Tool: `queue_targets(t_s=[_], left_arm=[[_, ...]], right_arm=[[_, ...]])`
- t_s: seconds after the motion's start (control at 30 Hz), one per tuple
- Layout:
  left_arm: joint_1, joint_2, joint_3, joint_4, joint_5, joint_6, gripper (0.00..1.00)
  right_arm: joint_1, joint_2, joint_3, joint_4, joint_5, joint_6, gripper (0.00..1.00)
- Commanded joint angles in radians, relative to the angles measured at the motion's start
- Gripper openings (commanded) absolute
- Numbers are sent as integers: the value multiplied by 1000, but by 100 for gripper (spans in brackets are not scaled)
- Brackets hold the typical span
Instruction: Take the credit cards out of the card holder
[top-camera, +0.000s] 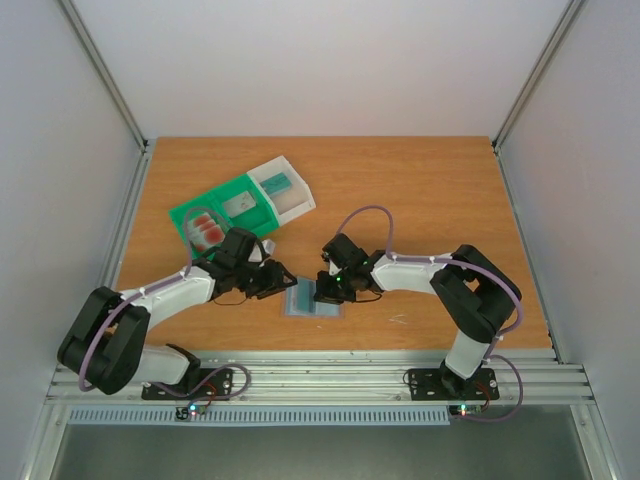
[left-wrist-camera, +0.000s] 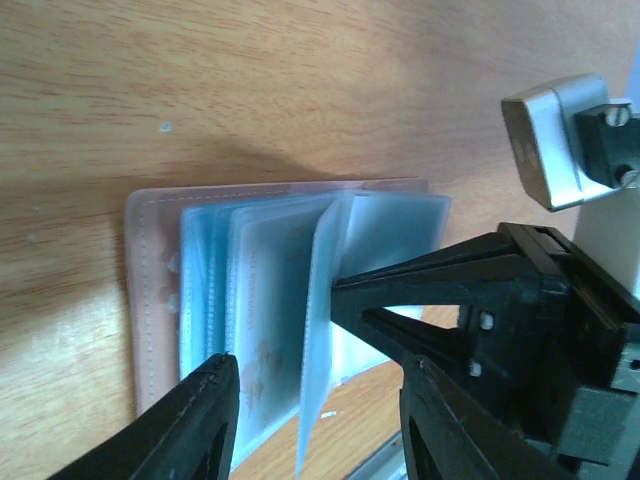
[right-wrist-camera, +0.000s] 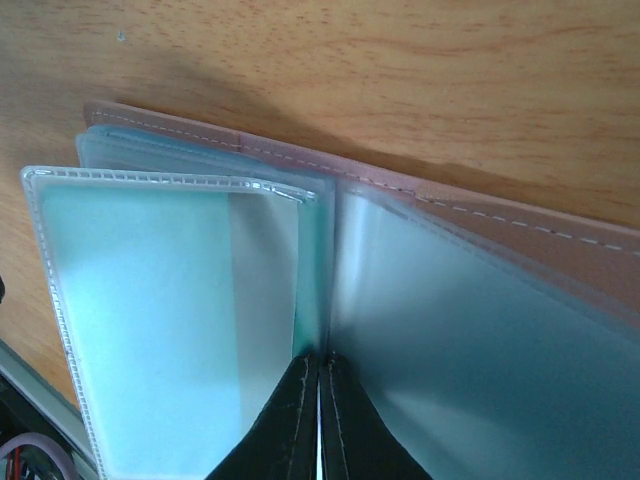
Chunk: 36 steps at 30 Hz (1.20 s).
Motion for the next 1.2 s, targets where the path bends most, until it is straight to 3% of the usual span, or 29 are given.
queue_targets(t_s=[0.0, 0.3, 0.43, 1.17], left_arm=[[-5, -4, -6, 93, 59, -40, 46], [-5, 69, -29, 232, 106, -92, 45], [-5, 95, -40, 275, 117, -111, 38], [-18, 160, -39, 328, 130, -145, 31]], right_arm=[[6, 13, -32, -6, 48, -14, 3], [6, -3, -60, 22, 48, 0, 3], [6, 0, -67, 44, 32, 11, 3], [6, -14, -80, 60, 42, 1, 2]])
